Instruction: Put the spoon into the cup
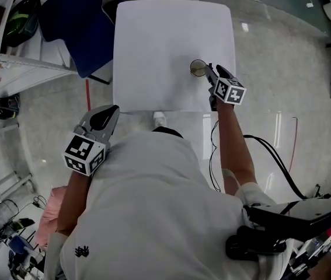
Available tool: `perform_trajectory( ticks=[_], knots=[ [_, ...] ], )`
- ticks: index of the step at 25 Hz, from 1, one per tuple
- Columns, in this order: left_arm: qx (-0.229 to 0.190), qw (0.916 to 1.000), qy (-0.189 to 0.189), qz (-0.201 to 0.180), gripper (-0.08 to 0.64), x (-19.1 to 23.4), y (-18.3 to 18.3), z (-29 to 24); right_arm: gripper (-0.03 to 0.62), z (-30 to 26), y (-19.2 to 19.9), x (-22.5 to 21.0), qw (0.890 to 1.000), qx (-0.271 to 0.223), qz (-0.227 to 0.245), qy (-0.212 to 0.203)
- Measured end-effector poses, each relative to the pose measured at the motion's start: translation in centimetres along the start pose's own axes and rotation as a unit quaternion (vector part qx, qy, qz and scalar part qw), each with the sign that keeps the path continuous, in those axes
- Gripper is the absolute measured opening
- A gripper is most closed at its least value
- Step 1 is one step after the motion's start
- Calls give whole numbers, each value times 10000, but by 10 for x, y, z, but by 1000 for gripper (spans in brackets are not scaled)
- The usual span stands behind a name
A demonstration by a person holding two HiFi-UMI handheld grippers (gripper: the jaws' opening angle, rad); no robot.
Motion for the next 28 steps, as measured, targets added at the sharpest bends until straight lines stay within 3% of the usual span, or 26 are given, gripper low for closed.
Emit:
perform_trajectory(
  ticks=[7, 12, 16, 18, 23, 28],
  knots=[
    [-125, 9997, 196, 81, 9, -10, 27, 35, 228, 53, 12, 30, 9996, -202, 66, 180],
    [-220, 9990, 388, 52, 9, -20, 49, 59, 138, 94, 38, 66, 9994, -267, 184, 140],
    [-376, 9982, 457, 37, 9, -25, 65, 88, 27, 122, 68, 108, 9995, -238, -70, -214],
    [-437, 9980, 444, 75, 9, -26, 76, 106, 9, 134, 86, 135, 9990, -117, -49, -425],
    [-514, 9977, 434, 96, 9, -26, 107, 152, 9, 166, 133, 212, 9937, 251, 230, -1066],
    [-551, 9971, 473, 217, 9, -39, 141, 188, 9, 212, 175, 269, 9916, 259, 537, -1150]
  ],
)
Point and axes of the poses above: the fingertips, and each gripper's own axes: z backward along the fingers, x to its left, y out of its underside, the point moved 6 cm from there along z, backward along the fingers, and after that the axes turned 5 degrees about -z, right-handed, at the moved point
